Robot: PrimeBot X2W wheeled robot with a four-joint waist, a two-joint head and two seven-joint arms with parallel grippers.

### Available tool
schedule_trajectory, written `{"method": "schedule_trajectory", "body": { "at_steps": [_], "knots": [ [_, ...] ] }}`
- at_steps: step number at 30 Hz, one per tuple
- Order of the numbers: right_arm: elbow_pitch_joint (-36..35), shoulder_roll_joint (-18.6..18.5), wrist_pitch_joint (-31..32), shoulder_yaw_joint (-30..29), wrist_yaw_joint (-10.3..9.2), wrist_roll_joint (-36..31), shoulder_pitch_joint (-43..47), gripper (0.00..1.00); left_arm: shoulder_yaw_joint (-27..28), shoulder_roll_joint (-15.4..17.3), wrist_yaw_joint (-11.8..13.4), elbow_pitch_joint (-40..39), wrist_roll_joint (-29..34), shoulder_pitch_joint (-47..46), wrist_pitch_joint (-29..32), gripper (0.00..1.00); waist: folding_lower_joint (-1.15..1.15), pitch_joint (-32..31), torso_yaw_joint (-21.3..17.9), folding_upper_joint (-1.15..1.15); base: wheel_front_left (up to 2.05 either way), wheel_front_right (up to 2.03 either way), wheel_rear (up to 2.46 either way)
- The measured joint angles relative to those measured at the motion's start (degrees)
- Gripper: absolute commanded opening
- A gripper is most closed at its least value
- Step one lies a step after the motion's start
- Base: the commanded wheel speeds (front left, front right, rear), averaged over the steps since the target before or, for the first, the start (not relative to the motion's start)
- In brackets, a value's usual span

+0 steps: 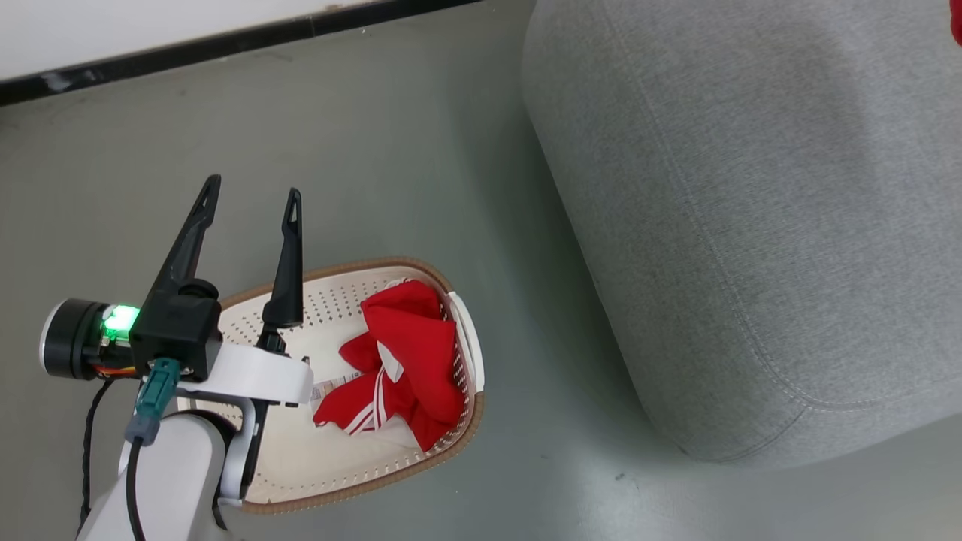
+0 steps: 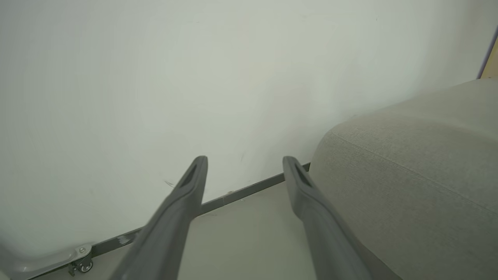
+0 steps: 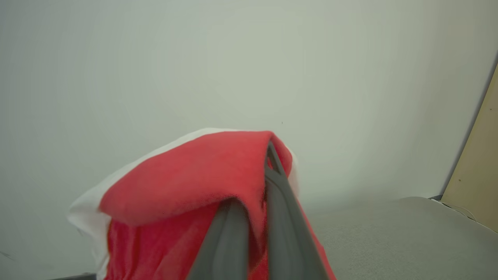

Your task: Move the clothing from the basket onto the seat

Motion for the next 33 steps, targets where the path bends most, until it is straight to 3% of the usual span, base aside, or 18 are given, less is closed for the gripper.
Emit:
{"method": "schedule_trajectory", "body": {
  "at_steps": [17,33],
  "knots": [
    [10.5,-0.19,-4.57,-4.44,0.0,0.71,-0.24,0.0,-1.54,0.14,-1.0,-0.78,0.89,-4.05,1.59,1.0,0.0,5.47,2.7,0.0,0.0,0.0,0.0],
    [18.72,6.55,-9.11,-1.9,0.01,0.6,3.89,0.0,-2.5,-0.11,-1.51,-0.68,1.86,-6.05,2.02,1.0,0.0,9.46,4.06,0.0,0.0,0.0,0.0]
  ]
}}
